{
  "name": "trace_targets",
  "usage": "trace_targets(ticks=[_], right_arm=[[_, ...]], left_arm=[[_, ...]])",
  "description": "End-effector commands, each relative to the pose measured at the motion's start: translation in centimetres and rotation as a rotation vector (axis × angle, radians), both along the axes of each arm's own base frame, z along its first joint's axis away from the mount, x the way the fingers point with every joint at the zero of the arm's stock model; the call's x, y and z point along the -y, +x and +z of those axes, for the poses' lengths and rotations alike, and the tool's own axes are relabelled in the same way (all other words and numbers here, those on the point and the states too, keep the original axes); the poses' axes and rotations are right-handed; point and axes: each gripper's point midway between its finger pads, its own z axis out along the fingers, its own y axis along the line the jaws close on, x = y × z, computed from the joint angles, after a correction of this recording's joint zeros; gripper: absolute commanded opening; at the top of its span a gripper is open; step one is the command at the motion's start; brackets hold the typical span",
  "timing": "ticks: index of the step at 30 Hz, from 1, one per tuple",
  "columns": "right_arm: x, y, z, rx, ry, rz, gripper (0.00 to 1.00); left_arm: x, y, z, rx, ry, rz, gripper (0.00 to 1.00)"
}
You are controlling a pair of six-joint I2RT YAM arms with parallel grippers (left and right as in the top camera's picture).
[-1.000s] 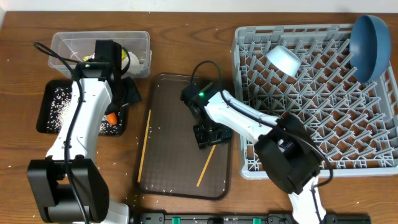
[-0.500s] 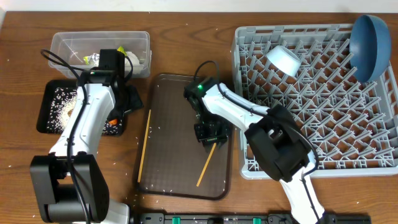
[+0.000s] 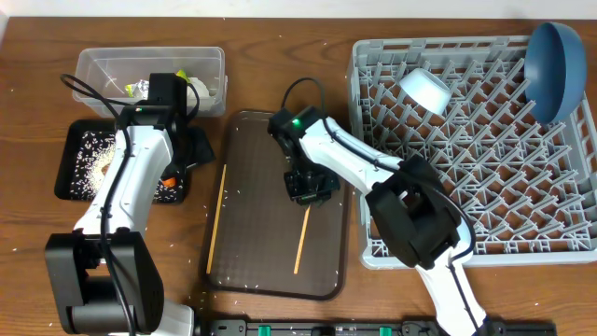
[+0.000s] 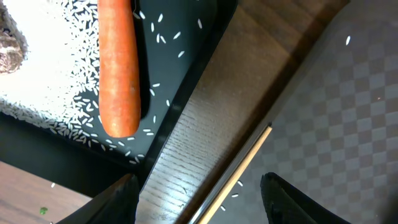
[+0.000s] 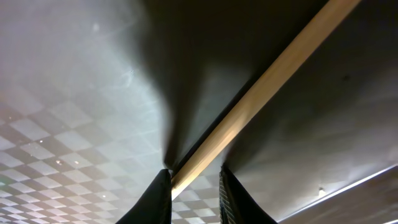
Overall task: Sort waste into correct bins and load items into the dishwasher rack
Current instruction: 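Move right gripper to the wooden chopstick on brown tray, grasp it, then lift the chopstick and carry it right into the dish rack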
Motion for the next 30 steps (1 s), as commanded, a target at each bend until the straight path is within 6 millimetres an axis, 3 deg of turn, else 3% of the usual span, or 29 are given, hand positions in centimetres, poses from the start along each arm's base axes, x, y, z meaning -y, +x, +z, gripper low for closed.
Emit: trace_targets(ticks=[1,4,16,19,24,30], right_arm=[[0.8,1.4,-0.7,0.021,-0.025,-0.035,0.15],[0.8,1.3,-0.8,0.020,-0.029,-0.040,0.01],[0.7,1.6,-0.3,0.029,-0.028,-0.023,0.01],[0.3,2.5,1.5,0.061,-0.009,0.000,0.01],[-0.6,4.9,6.1,0.137,0.047,0.042,0.01],[0.6,7.4,11.0,0.210,0.068,0.049,0.01]], left_arm=[[-0.2,-0.2,-0.4,-0.004,0.010,0.012,0.64],[-0.2,-0.2,-0.6,-0.002,0.010,0.012,0.64],[-0.2,-0.3,-0.8,-0.004,0.010,0.012,0.64],[-0.2,-0.3,-0.8,-0.004,0.010,0.012,0.64],[-0.2,-0.3,-0.8,-0.004,0.011,0.012,0.64],[-0.2,-0.3,-0.8,-0.004,0.011,0.011,0.64]])
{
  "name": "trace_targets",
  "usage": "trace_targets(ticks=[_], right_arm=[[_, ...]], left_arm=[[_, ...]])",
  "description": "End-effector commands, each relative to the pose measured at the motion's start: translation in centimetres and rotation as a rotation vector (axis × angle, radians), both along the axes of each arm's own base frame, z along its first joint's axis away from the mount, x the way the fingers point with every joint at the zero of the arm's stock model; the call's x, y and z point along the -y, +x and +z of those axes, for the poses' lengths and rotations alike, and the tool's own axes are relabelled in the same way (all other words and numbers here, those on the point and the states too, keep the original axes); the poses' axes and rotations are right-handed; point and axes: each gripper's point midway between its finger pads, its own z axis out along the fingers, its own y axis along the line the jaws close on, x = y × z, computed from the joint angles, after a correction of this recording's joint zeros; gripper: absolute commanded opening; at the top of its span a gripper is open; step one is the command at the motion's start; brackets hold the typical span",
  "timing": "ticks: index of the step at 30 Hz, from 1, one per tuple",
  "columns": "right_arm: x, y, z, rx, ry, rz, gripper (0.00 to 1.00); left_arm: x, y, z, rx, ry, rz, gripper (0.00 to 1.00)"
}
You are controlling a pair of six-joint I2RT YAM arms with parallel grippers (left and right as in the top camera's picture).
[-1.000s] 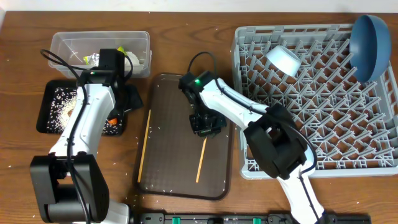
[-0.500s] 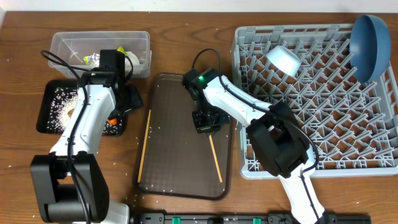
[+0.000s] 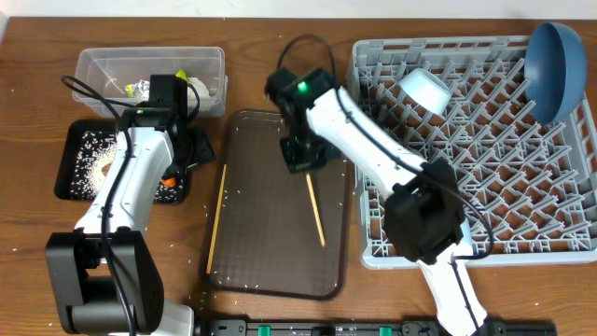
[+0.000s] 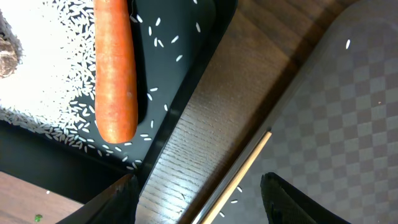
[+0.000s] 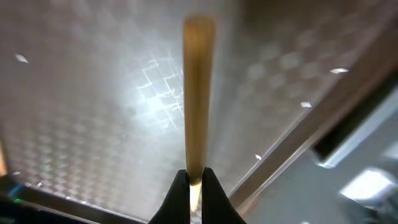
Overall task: Sort waste into correct bins and load items into the dishwasher rack
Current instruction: 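Lift the chopstick and carry it right into the dish rack, then lower the chopstick into the rack slots and open right gripper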
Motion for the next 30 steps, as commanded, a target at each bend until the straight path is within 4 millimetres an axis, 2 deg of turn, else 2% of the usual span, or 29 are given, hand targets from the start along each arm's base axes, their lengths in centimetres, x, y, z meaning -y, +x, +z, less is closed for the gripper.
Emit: trace_targets(ticks=[1,8,15,16,21,25,30], right_arm=[[1.5,2.2,2.4,0.070,0.004,0.009,0.01],[5.2,4.2,6.4,0.118,-0.010,-0.045,0.01],[7.7,6.0,11.7,0.241,0.077,-0.084,0.01],[8.5,6.2,12.8,0.268,0.084,-0.102,0.01],[12.4,6.9,15.8,0.347,0.085,-0.186,0.01],[15.1,7.8,16.0,0.358,0.067,-0.241,0.01],[17.3,8.2,14.1,0.330,-0.018,-0.271,0.01]], left_arm=[[-0.2,-0.4,-0.4,-0.014,0.011,0.012,0.64],[-0.2,-0.4,-0.4,-0.014,0.011,0.012,0.64],[-0.3,-0.4,-0.4,-0.013,0.014,0.012,0.64],[-0.3,-0.3,-0.4,-0.011,0.014,0.012,0.64],[-0.3,-0.3,-0.4,-0.011,0.014,0.012,0.64],[-0.3,-0.3,-0.4,-0.011,0.014,0.012,0.64],[-0.3,-0.3,-0.4,-0.011,0.014,0.012,0.64]])
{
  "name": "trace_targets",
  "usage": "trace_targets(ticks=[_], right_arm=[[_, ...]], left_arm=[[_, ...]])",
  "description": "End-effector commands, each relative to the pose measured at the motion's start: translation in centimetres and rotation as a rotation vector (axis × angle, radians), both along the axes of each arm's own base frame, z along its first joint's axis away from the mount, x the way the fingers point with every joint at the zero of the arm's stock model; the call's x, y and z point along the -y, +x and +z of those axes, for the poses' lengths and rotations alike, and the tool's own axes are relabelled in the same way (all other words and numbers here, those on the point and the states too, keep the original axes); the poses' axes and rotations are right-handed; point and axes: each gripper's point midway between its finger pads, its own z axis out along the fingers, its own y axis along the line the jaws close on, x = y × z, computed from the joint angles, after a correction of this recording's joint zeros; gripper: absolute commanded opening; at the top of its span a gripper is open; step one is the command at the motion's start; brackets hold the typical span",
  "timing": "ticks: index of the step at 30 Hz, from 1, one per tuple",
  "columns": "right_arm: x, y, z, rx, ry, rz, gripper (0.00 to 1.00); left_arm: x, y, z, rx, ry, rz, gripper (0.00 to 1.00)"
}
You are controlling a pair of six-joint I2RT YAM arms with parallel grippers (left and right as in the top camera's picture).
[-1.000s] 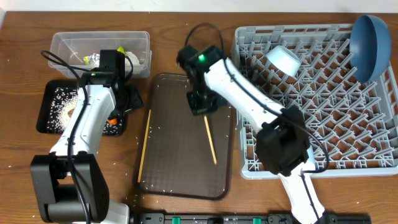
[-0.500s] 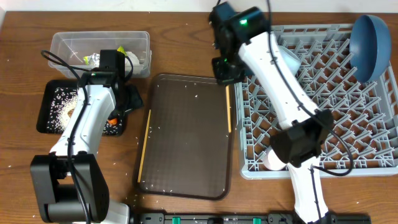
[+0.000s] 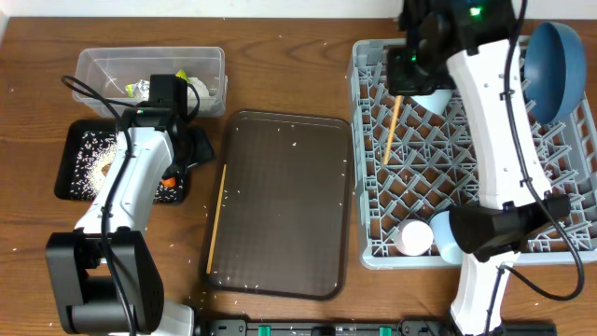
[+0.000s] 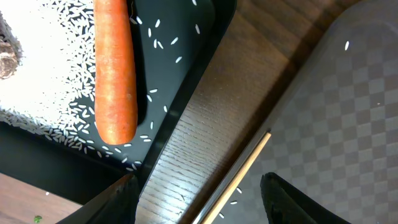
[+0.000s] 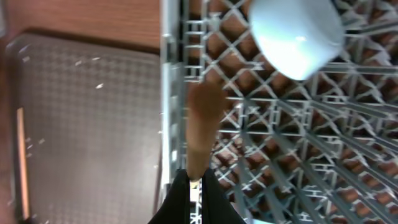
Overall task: Sort waste into correct bins and load items into the dishwasher rack
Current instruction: 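Lower the chopstick into the rack slots and open right gripper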
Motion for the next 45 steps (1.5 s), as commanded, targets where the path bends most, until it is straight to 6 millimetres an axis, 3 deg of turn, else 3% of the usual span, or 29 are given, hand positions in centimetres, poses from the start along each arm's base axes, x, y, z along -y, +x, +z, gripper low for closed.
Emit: trace_targets(ticks=[1,7,14,17,21,32,36,45], right_arm=[[0.9,0.1,-1.8,-0.039,-0.061,0.002,0.01],[0.3,-0.1,-4.1,-0.090,-0.065,0.016,0.01],[-0.3,-0.3,-4.3,-0.093,-0.066,0.035,0.01],[-0.7,-0.4,-4.3,-0.092,-0.068,0.052,0.23],[-0.7,-0.6,-4.3,-0.096,-0.070,0.054,0.41],[-0.9,-0.8,-3.8,-0.088,-0.068,0.065,0.47],[-1.3,-1.1,-2.0,-0.036,-0.056,0.084,0.47],[-2.1,-1.8,6.8,0.234,0.017,0.127,0.54]], left_arm=[[-0.3,-0.4,-0.4,-0.015,0.013,0.012,0.64],[-0.3,-0.4,-0.4,-0.015,0.013,0.012,0.64],[-0.3,-0.4,-0.4,-0.015,0.013,0.012,0.64],[-0.3,-0.4,-0.4,-0.015,0.013,0.012,0.64],[-0.3,-0.4,-0.4,-0.015,0.013,0.012,0.64],[-0.3,-0.4,-0.4,-0.015,0.013,0.012,0.64],[-0.3,-0.4,-0.4,-0.014,0.013,0.012,0.64],[-0.3,-0.4,-0.4,-0.015,0.013,0.012,0.64]])
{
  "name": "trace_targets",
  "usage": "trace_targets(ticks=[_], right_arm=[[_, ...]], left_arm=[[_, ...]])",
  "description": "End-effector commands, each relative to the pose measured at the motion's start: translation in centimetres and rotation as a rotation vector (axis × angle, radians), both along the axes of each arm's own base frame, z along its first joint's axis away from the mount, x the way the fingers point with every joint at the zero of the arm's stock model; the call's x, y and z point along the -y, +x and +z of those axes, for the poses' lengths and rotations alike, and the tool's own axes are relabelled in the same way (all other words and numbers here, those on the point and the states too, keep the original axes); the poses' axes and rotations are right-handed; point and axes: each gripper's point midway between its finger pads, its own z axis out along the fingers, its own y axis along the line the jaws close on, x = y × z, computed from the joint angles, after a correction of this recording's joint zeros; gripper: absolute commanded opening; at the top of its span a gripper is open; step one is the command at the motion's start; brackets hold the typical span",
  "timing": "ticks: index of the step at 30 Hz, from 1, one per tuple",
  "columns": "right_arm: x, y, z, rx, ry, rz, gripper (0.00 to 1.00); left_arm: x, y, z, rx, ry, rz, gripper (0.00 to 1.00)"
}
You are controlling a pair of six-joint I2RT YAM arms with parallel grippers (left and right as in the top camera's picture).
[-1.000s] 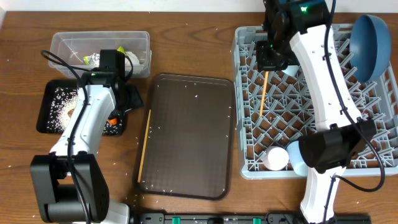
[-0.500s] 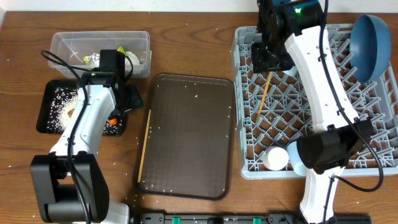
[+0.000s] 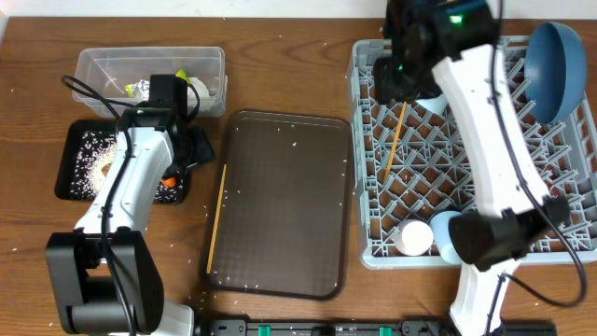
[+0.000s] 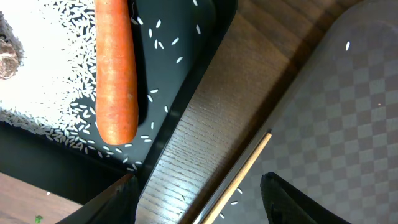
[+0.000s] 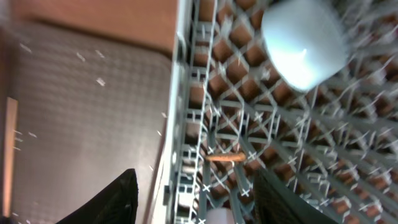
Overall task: Sort waste into correct bins and load items into the dishwasher rack
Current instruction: 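Lower the chopstick into the rack slots and open right gripper, then move right gripper back to the second chopstick at tray's left edge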
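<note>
A wooden chopstick point(image 3: 393, 142) lies in the left part of the grey dishwasher rack point(image 3: 560, 201); its end point(image 5: 225, 157) shows in the right wrist view. My right gripper point(image 3: 395, 77) hangs open over the rack's far left corner, its fingers point(image 5: 118, 196) empty. A second chopstick point(image 3: 216, 217) rests along the left rim of the brown tray point(image 3: 280, 201), also seen as chopstick point(image 4: 233, 177) between my open left gripper point(image 4: 199, 202) fingers. An orange carrot point(image 4: 115, 74) lies in the black rice tray point(image 3: 79, 159).
A clear bin point(image 3: 149, 70) with waste sits at the far left. In the rack are a white bowl point(image 3: 424, 89), a blue bowl point(image 3: 552, 61) and cups point(image 3: 415, 238) at the front. Rice grains dot the tray and table.
My right gripper has opened and let go of the chopstick, which now lies in the rack's left part. The gripper shifted slightly left. The left arm has not moved.
My right gripper was shut on a chopstick lying on the brown tray. Then it held it lifted near the tray's far edge, then over the rack's left side. Now the chopstick lies in the rack, released. The left gripper stayed open over the other chopstick.
</note>
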Motion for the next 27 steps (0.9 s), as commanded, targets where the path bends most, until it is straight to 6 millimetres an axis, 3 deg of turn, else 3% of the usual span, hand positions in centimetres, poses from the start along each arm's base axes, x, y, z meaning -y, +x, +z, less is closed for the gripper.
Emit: trace_targets(ticks=[1,7,12,16,19,27], right_arm=[[-0.5,-1.5,6.2,0.179,0.044,0.051,0.54],[-3.4,-2.5,8.7,0.271,0.083,0.136,0.61],[-8.2,-2.7,7.3,0.260,0.102,0.235,0.63],[-12.2,-1.9,3.8,0.203,0.100,0.265,0.64],[-14.9,-1.3,-0.1,0.127,0.097,0.294,0.64],[-23.0,-2.2,-9.0,-0.036,0.169,0.414,0.62]], left_arm=[[-0.2,-0.4,-0.4,-0.015,0.010,0.012,0.64],[-0.2,-0.4,-0.4,-0.016,0.014,-0.002,0.64],[-1.4,-0.8,-0.4,-0.033,0.066,-0.023,0.63],[-3.2,-1.6,-0.4,-0.056,0.062,0.073,0.62],[-5.6,-2.5,-0.5,-0.074,0.052,0.182,0.63],[-9.6,-3.7,-0.6,-0.073,0.015,0.331,0.63]])
